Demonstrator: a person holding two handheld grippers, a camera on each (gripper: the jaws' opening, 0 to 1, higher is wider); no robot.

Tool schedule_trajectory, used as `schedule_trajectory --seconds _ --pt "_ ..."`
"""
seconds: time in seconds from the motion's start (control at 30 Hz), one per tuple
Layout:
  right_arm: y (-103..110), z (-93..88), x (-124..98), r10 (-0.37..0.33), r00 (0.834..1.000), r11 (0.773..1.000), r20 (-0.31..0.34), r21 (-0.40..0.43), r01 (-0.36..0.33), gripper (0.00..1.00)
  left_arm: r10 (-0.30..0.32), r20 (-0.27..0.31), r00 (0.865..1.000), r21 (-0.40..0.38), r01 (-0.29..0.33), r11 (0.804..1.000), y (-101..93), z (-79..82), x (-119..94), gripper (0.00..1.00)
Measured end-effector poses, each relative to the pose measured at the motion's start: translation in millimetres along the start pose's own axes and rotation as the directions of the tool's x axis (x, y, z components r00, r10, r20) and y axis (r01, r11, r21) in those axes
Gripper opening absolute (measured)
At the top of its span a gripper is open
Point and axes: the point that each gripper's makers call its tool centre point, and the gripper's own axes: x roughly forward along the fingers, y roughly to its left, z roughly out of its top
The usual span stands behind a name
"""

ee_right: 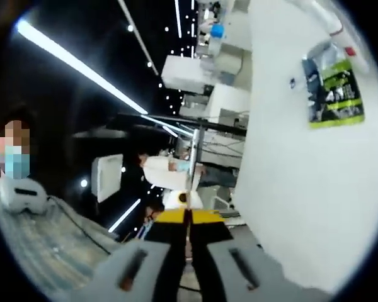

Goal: Arrange the skincare products in the storage area until every visible bottle or jar stands upright without overlapping.

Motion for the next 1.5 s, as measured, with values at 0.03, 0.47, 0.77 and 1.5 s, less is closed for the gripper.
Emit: schedule_trajectory --seconds 0.03,0.47,0.77,1.5 --pt "0.2 0.9 1.1 -0.014 1.0 1.0 -0.002 -0.001 0.014 0.0 0.001 0.0 1.0 0.002 -0.001 1.0 -0.4 2.3 -0.9 0.01" --pt "-1.5 2.4 1.0 -0.116 0.993 0.993 -0.006 -0.036 0.115 0.0 -0.029 -0.045 0.999 0.009 0.029 1.0 1.8 6.1 -13.2 0.0" --pt "-1.9 22.1 -2.2 -0.173 0.978 0.974 0.118 -0.127 0.188 0.16 0.013 0.097 0.995 -0.055 -0.007 0.998 15.2 29.8 -18.4 0.0" --pt "-33.5 9.3 -71.9 -0.446 0.876 0.83 0.187 -0.28 0.482 0.59 0.242 0.157 0.957 -0.077 -0.233 0.97 86.3 123.2 -4.8 0.0"
